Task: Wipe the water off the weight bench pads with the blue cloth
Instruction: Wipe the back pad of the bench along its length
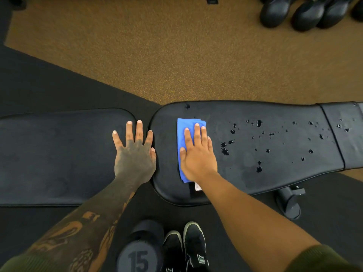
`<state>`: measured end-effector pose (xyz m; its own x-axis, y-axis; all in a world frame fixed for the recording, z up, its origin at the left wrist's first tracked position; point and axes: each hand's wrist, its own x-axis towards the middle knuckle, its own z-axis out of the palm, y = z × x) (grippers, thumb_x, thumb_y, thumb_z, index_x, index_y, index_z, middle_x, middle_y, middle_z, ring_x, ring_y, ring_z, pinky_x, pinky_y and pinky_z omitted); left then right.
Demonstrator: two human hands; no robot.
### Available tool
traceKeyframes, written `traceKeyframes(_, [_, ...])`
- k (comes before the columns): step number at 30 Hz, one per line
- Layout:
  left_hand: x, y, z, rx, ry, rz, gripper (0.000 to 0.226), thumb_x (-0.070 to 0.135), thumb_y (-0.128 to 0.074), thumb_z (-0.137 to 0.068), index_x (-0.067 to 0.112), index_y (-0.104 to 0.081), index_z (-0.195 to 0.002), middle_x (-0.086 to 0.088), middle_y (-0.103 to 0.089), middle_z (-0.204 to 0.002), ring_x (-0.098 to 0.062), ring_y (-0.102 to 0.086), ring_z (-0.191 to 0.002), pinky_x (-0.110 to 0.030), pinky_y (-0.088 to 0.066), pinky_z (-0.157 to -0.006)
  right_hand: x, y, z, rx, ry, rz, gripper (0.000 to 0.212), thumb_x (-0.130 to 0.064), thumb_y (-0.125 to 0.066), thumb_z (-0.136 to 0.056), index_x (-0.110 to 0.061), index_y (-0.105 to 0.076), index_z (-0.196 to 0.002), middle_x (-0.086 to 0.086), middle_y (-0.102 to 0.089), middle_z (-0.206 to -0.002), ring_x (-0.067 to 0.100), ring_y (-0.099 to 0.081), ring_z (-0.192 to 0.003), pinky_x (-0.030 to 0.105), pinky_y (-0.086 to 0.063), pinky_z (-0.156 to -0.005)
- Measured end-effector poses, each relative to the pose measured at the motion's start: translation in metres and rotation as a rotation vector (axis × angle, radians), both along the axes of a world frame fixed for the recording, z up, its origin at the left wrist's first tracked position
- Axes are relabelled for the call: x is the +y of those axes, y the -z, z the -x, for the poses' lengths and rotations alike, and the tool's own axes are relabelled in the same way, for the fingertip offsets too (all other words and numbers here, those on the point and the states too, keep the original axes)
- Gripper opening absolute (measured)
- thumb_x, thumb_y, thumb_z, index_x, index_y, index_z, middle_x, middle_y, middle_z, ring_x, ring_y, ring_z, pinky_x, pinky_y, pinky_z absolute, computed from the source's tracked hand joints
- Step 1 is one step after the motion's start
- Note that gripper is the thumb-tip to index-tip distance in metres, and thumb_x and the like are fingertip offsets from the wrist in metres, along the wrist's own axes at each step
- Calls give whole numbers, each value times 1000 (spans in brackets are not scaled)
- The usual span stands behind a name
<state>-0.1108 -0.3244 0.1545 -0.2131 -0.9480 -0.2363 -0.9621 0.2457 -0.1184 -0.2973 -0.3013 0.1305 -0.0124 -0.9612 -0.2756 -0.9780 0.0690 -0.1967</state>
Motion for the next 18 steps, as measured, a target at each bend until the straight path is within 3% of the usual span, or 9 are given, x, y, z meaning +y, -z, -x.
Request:
traceKeyframes(10, [-3, 1, 6, -33, -16, -10, 62, 49, -17, -97, 26, -11, -154, -13, 2, -164, -40, 10, -148, -65, -1, -115, -4, -1, 6, -51, -178, 33, 63, -43, -17, -98, -22, -4, -156, 8, 9, -164, 26, 16, -149, 43, 4, -121])
traceKeyframes(18, [-3, 4, 17, -54, -46, -27, 64, 55, -17, -95, 32, -8, -154, -13, -3, -164, -45, 9, -147, -71, -3, -110, -50, 1, 22, -11, -11, 3, 60, -38, -24, -102, -22, -2, -155, 13, 12, -163, 33, 14, -148, 46, 2, -120])
